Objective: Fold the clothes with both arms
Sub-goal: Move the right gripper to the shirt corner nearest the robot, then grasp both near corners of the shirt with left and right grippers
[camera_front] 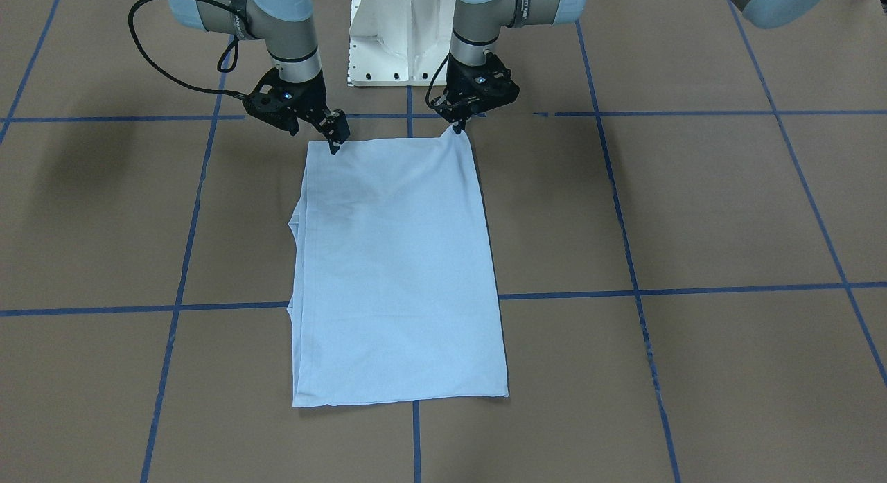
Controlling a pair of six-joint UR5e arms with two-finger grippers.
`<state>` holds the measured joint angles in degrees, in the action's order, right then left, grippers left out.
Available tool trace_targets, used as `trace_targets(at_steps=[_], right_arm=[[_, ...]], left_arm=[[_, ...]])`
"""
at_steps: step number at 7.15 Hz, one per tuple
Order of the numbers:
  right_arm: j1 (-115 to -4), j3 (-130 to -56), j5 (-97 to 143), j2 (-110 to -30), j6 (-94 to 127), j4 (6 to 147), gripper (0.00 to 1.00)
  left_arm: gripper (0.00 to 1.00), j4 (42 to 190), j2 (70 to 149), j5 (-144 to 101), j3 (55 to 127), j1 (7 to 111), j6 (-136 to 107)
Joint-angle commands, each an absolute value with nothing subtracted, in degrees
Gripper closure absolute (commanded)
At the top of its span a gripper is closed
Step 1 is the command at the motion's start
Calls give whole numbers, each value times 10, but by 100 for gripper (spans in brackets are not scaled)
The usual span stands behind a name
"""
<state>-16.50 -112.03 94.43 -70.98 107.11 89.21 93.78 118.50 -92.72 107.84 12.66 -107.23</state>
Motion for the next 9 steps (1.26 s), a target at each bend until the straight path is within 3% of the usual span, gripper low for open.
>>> trace_targets(at_steps=[1,9], right_arm=[[-165,-1107,943,-710,1043,892,0],[-184,-1064,952,-685,989,840,0]], left_arm=[[100,938,1186,-927,1079,127,-1072],[100,938,1185,-928,1083,127,-1072]])
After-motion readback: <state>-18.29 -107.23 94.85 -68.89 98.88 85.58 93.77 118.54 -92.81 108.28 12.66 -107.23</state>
